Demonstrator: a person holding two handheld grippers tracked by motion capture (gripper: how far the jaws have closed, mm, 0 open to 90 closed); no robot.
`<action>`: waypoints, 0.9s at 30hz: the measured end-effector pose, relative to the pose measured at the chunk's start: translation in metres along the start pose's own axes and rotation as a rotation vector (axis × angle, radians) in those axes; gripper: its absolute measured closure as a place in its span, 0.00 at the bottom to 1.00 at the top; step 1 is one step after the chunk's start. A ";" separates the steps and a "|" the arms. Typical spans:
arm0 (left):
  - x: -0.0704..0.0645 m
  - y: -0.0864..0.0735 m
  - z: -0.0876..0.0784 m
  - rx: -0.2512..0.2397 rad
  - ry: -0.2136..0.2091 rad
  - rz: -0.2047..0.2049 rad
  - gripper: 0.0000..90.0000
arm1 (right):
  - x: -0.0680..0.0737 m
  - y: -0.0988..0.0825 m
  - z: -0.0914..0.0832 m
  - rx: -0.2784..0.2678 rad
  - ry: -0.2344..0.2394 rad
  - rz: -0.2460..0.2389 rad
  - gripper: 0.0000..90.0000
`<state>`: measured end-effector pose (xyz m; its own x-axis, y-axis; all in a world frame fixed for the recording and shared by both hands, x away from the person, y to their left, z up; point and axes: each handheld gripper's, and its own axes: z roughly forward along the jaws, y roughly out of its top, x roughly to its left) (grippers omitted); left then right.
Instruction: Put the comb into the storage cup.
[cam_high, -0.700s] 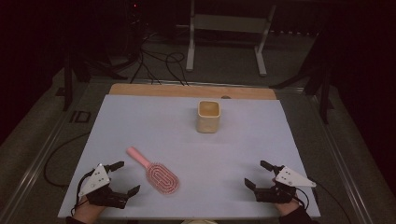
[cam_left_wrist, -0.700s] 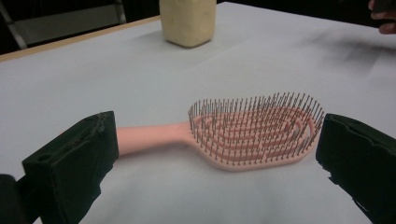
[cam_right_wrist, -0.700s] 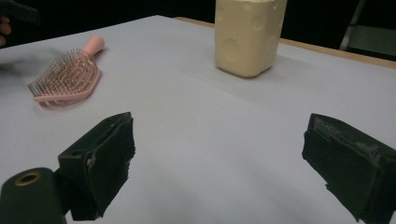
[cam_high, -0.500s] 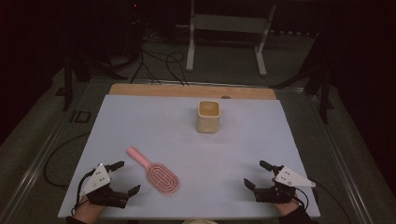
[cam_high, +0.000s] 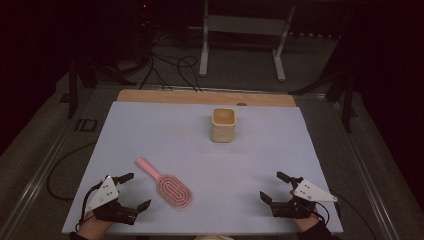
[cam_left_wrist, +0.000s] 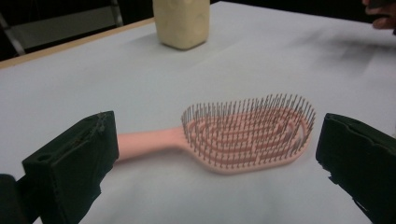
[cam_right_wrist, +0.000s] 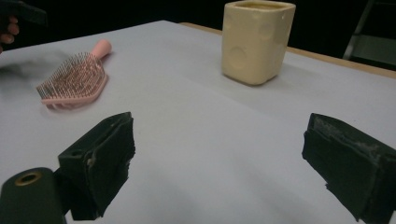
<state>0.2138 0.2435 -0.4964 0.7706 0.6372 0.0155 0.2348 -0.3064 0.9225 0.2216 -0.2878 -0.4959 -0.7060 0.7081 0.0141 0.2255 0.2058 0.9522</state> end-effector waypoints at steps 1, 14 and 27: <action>0.000 0.001 -0.001 -0.002 -0.003 0.001 0.00 | 0.000 0.000 0.000 0.000 0.000 0.000 0.10; 0.001 0.035 -0.014 -0.013 -0.031 0.037 0.00 | 0.000 0.001 -0.001 -0.011 -0.018 0.021 0.10; 0.018 0.078 -0.015 0.021 -0.045 0.027 0.00 | 0.001 0.002 -0.001 -0.019 -0.014 0.030 0.10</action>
<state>0.2374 0.2415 -0.4188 0.8026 0.5962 0.0223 0.2258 -0.3381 0.9136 0.2204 -0.2876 -0.4935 -0.6896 0.7232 0.0382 0.2334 0.1720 0.9571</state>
